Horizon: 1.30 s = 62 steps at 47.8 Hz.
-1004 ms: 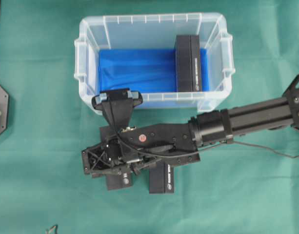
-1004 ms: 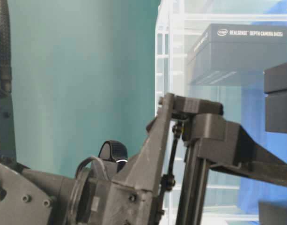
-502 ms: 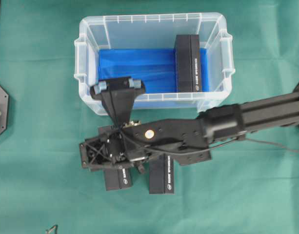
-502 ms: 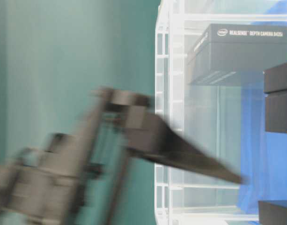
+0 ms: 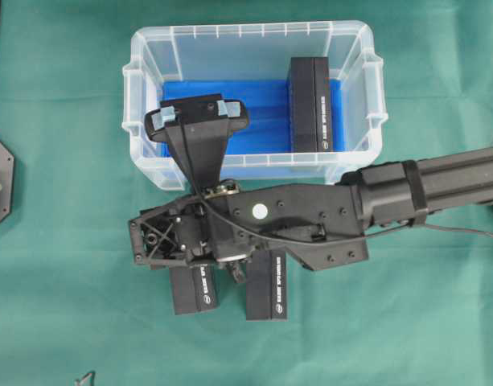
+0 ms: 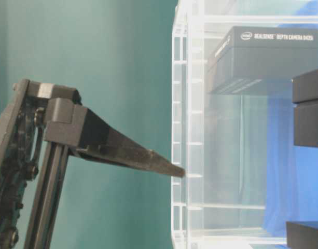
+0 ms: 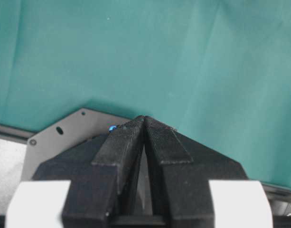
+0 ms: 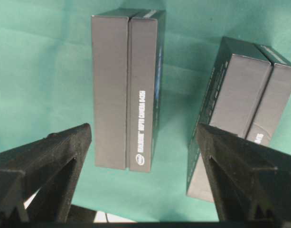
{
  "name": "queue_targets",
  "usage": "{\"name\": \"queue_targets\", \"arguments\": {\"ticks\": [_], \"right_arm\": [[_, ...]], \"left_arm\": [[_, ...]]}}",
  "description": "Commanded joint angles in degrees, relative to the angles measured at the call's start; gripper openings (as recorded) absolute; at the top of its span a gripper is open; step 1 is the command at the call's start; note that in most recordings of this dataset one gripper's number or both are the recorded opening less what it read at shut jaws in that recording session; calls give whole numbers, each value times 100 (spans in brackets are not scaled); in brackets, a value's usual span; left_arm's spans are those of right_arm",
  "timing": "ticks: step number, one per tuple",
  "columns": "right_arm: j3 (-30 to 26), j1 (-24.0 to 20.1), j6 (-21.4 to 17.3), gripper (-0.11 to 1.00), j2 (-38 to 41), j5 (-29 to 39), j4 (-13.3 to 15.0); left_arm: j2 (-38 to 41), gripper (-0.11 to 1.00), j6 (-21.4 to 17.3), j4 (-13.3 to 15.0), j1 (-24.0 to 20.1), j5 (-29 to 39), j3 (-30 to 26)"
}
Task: Take the box out of the case with the right arm.
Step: 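Carry the box out of the case and lower it left of the first box, then open the right gripper, release the box, and withdraw to the right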
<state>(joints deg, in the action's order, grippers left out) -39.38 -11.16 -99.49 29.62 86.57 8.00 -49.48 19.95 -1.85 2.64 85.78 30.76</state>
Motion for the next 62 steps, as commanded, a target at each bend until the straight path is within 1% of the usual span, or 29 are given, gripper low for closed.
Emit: {"name": "queue_targets", "arguments": {"ticks": [1, 6, 11, 15, 20, 27, 34, 40, 42, 48, 56, 62], "right_arm": [[-132, -26, 9, 91, -360, 123, -18], [-105, -97, 9, 91, -510, 527, 9], [35, -176, 9, 91, -686, 861, 18], [246, -229, 9, 90, -870, 905, 9], [650, -290, -18, 89, -1169, 896, 9], [1521, -369, -62, 88, -1758, 686, -18], [2496, -439, -202, 87, -2391, 237, -18], [3349, -562, -448, 87, -2979, -62, -18], [3709, -624, -571, 87, -3226, -123, -18], [4482, -817, -879, 87, -3858, -211, -18], [5432, -1134, -1345, 87, -4737, -211, -18], [5977, -1310, -1547, 87, -5309, -185, -18]], "left_arm": [[26, 3, 0, -18, -18, -26, -53], [26, 3, 9, -18, -18, -26, -62], [35, 3, 18, -18, -18, -26, -62], [53, 3, 18, -18, -26, -26, -62], [44, 3, 18, -18, -18, -26, -53], [9, 3, 26, -18, -18, -26, -53], [0, 3, 35, -18, -26, -18, -53], [-18, 3, 18, -18, -18, 0, -53], [-18, 3, 9, -18, -18, 0, -53], [-26, 3, -9, -18, -26, 9, -53], [-18, 3, -9, -18, -26, 26, -53], [-26, 3, -9, -18, -18, 35, -44]]}}
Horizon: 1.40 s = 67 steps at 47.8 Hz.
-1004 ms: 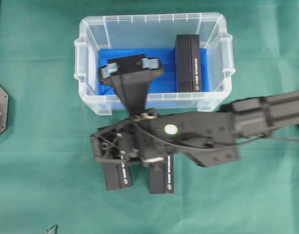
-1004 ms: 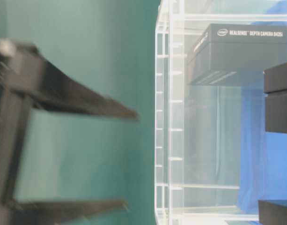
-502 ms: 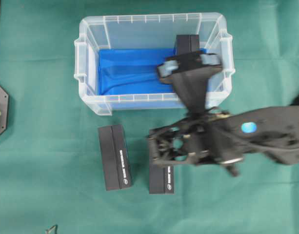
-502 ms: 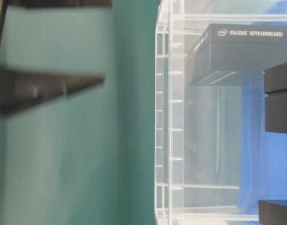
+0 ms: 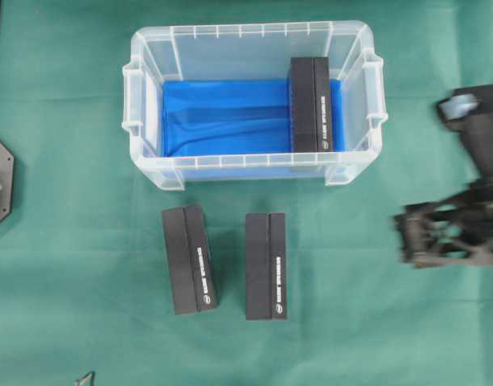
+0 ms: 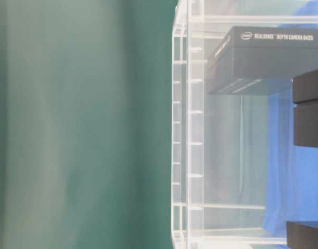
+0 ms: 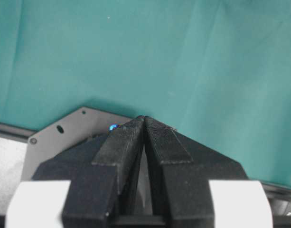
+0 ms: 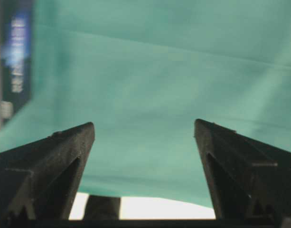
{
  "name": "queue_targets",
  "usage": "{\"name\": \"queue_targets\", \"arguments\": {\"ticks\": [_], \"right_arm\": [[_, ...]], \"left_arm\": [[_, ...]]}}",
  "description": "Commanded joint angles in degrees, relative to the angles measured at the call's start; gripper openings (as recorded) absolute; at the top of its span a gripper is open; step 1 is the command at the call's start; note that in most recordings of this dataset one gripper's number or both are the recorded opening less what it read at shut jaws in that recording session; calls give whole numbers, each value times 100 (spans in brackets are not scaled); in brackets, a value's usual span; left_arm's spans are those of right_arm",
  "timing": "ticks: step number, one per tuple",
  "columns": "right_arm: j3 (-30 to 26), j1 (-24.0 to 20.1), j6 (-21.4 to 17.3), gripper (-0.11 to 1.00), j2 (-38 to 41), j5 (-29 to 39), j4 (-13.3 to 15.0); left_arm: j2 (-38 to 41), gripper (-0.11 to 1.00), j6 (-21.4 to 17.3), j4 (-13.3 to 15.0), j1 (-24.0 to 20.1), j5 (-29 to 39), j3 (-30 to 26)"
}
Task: Take the box out of the case with the right arm.
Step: 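Open the right gripper, release the box, and withdraw to the right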
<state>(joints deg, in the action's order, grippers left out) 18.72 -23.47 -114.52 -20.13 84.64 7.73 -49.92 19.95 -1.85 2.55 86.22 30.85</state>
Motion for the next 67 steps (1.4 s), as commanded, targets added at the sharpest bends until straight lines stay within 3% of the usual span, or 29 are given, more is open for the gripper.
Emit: {"name": "queue_targets", "arguments": {"ticks": [1, 13, 18, 26, 34, 53, 59, 67], "right_arm": [[281, -114, -70, 87, -457, 9, 9], [615, -141, -53, 87, -826, 9, 62], [606, -123, 26, 87, -817, 9, 237], [633, 272, 299, 87, -853, -9, 439], [668, 1037, 1213, 87, -967, -9, 439], [677, 3463, 3771, 87, -993, -281, 211], [659, 4078, 4342, 87, -976, -299, 123], [677, 4430, 4667, 87, -976, -334, 79]], "left_arm": [[18, 3, -9, -18, -18, -18, -53], [18, 3, 0, -18, -18, -18, -53], [9, 3, 0, -18, -9, -18, -53], [9, 3, 0, -18, -9, -18, -53], [9, 3, -9, -26, -18, -18, -44], [97, 3, 0, -26, -18, -44, -35], [105, 3, 9, -26, -9, -44, -44], [105, 3, 18, -35, -9, -53, -44]]}}
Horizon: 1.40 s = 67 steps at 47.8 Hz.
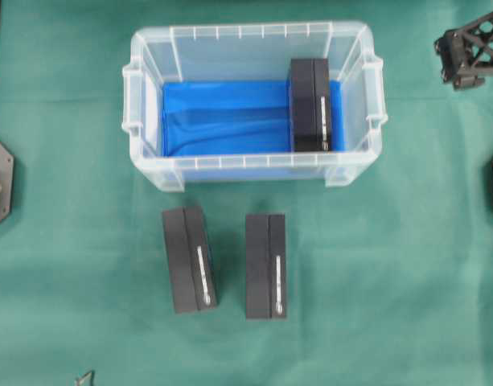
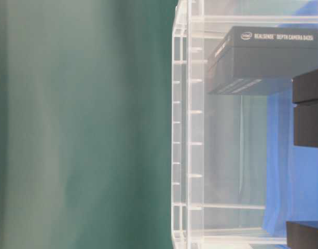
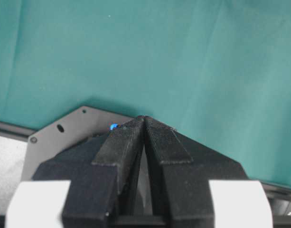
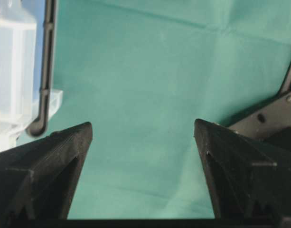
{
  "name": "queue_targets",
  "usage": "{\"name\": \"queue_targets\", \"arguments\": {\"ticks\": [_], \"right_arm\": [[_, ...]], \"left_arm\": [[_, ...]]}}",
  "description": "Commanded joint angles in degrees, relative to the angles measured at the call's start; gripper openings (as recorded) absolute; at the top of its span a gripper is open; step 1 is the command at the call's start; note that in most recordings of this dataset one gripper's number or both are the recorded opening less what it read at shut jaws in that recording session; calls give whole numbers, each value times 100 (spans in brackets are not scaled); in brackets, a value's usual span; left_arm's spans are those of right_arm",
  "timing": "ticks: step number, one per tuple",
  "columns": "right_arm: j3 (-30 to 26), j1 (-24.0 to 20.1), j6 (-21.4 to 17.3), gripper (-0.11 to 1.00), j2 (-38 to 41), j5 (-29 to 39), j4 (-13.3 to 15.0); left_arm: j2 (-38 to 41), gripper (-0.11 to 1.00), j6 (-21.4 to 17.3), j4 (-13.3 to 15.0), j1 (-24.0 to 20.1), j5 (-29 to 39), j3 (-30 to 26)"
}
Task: Take the box out of the case with the right arm.
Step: 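Open the right gripper, release the box, and withdraw to the right, then move the open right gripper over the right black box in the case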
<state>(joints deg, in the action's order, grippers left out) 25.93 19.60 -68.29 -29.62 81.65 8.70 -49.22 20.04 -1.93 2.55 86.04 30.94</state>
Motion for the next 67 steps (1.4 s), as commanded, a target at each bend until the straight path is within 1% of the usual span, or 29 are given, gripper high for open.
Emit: {"name": "queue_targets", "arguments": {"ticks": [1, 6, 14, 23, 27, 34, 44, 52, 57, 67], "right_arm": [[-44, 123, 53, 87, -18, -35, -18], [-44, 123, 53, 87, -9, -35, -53], [-79, 123, 35, 87, 18, -62, -202], [-281, 70, 26, 87, 396, -404, -448], [-475, -18, 26, 87, 668, -606, -475], [-1028, -220, 44, 87, 1345, -826, -475], [-2092, -422, 62, 87, 2347, -853, -475], [-2689, -519, 62, 87, 2892, -826, -475], [-2918, -571, 18, 87, 3111, -826, -475], [-2927, -589, -176, 87, 3146, -642, -466]], "left_arm": [[35, 3, 9, -18, -18, -35, -53], [35, 3, 9, -18, -18, -35, -53], [35, 3, 9, -18, -18, -35, -53], [35, 3, 9, -18, -9, -44, -44], [35, 3, 0, -26, -9, -44, -53], [35, 3, -9, -18, -9, -44, -53], [35, 3, -9, -18, -9, -44, -53], [35, 3, -18, -18, -9, -44, -53], [26, 3, -18, -18, -18, -44, -53], [-9, 3, -18, -18, -9, -35, -53]]}}
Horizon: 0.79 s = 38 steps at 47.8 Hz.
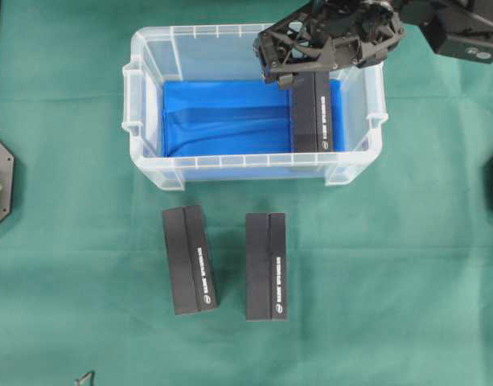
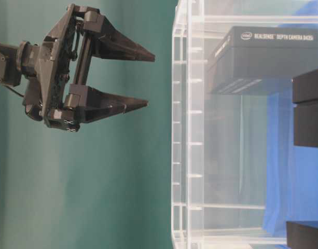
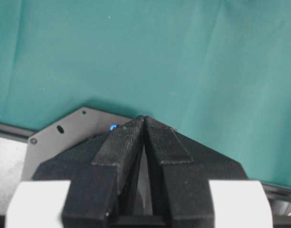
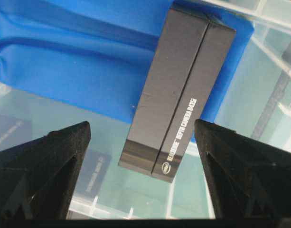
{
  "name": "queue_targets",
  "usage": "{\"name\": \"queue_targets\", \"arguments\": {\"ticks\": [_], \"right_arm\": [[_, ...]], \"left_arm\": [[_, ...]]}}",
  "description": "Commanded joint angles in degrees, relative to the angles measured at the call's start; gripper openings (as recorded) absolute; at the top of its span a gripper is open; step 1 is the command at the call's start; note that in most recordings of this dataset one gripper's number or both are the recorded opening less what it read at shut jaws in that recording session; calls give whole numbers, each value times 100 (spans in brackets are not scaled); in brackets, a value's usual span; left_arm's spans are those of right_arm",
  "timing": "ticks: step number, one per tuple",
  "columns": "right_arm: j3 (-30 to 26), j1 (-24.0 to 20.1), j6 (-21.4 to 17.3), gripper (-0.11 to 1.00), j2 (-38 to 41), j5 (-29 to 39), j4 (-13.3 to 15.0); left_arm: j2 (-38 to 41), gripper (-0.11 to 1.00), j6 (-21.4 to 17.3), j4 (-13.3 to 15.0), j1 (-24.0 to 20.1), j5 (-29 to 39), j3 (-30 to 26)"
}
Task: Take the box out of the case with the right arm.
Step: 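Move the open right gripper over the right black box in the case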
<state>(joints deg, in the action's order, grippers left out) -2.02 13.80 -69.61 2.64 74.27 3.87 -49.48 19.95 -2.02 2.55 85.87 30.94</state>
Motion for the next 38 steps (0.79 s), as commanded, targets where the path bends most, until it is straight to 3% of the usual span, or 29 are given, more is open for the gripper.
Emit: {"name": "queue_targets", "arguments": {"ticks": [1, 38], "right_arm": [[-132, -9, -70, 87, -79, 149, 18], [-105, -9, -88, 87, -79, 229, 53]], "left_arm": [[18, 3, -9, -9, -18, -18, -53], [26, 3, -9, -9, -18, -9, -53]]}}
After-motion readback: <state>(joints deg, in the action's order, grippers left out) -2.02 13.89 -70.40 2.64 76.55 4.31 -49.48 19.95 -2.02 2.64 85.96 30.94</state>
